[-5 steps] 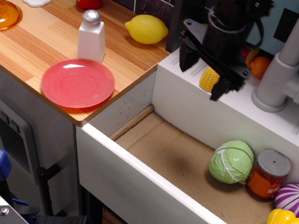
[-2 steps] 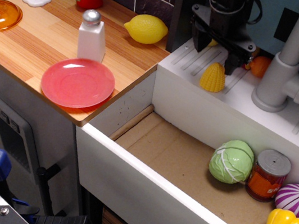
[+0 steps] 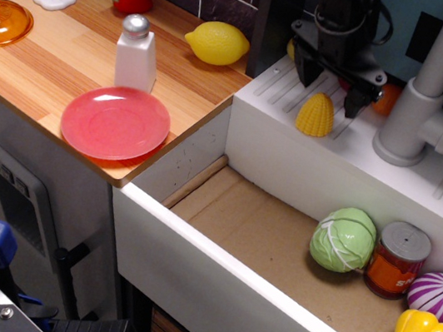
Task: Put corn on plate
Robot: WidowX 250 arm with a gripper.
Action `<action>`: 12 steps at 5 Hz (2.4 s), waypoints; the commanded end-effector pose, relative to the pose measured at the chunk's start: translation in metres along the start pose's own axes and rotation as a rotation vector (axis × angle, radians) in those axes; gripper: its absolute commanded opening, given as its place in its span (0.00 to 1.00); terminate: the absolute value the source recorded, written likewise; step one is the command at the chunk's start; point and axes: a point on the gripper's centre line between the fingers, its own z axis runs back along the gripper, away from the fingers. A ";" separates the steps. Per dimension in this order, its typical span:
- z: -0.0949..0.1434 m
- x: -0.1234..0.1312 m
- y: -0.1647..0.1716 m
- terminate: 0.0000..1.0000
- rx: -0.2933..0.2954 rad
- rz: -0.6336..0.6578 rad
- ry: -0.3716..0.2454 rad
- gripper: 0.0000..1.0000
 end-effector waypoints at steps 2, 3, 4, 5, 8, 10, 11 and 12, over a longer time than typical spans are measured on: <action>0.004 -0.002 0.004 0.00 0.016 0.013 -0.106 1.00; 0.003 -0.003 0.005 0.00 0.026 0.012 -0.113 0.00; 0.009 -0.004 0.005 0.00 0.040 0.006 -0.104 0.00; 0.068 -0.018 0.016 0.00 0.172 0.026 -0.008 0.00; 0.108 -0.096 0.084 0.00 0.346 0.139 -0.022 0.00; 0.086 -0.112 0.118 0.00 0.286 0.151 0.023 0.00; 0.082 -0.118 0.124 0.00 0.277 0.164 0.061 0.00; 0.082 -0.124 0.125 0.00 0.242 0.138 0.058 1.00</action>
